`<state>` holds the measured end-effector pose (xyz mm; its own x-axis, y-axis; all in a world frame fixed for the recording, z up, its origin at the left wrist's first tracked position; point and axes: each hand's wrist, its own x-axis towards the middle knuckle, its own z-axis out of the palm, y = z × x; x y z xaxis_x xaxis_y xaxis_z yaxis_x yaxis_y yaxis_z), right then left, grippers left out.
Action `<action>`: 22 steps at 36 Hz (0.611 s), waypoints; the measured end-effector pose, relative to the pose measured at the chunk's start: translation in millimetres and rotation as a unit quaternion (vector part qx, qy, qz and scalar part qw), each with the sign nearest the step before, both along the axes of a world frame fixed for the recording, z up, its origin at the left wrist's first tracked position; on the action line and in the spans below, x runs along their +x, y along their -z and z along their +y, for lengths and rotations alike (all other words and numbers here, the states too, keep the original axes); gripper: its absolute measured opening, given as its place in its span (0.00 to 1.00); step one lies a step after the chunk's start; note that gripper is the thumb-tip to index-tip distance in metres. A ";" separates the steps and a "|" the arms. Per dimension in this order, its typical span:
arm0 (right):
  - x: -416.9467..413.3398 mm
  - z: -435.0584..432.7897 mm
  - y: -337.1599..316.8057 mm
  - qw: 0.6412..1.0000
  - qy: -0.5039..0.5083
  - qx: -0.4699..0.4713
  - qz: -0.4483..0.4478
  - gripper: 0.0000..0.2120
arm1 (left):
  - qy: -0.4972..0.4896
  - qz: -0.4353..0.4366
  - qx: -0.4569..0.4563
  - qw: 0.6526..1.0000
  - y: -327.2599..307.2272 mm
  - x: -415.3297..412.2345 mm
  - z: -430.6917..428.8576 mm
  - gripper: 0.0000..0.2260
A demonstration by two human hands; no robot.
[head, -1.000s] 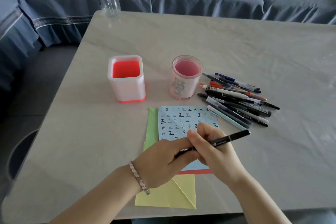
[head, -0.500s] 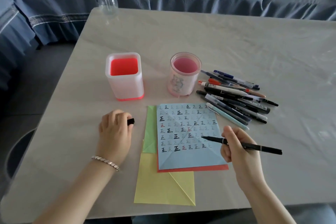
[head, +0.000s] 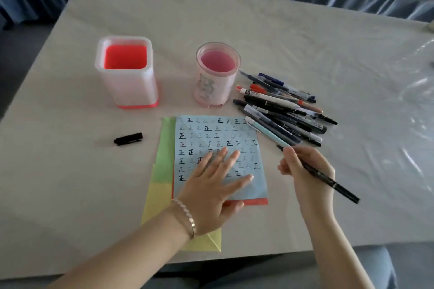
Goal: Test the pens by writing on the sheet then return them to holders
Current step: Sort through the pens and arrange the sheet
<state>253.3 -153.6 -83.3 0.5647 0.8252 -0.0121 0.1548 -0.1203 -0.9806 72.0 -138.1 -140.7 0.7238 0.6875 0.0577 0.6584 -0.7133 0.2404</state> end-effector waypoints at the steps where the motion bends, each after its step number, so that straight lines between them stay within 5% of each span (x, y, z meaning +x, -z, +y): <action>1: -1.6 1.1 3.0 1.000 0.000 0.000 0.000 0.09 | 0.002 0.002 0.003 1.000 0.9 -0.8 0.7 0.21; 10: -23.6 8.0 26.6 0.998 0.061 -0.020 0.013 0.19 | 0.004 -0.020 0.015 1.000 7.1 -3.5 1.3 0.19; 22: -31.0 6.5 46.9 0.991 0.080 -0.026 -0.104 0.19 | 0.001 -0.050 -0.006 0.999 6.2 -4.1 0.5 0.17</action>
<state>222.4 -147.1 -130.2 0.6828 0.7264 0.0778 0.3274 -0.2091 -0.9214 68.0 -137.6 -146.9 0.7157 0.6878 0.1213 0.6299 -0.7107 0.3134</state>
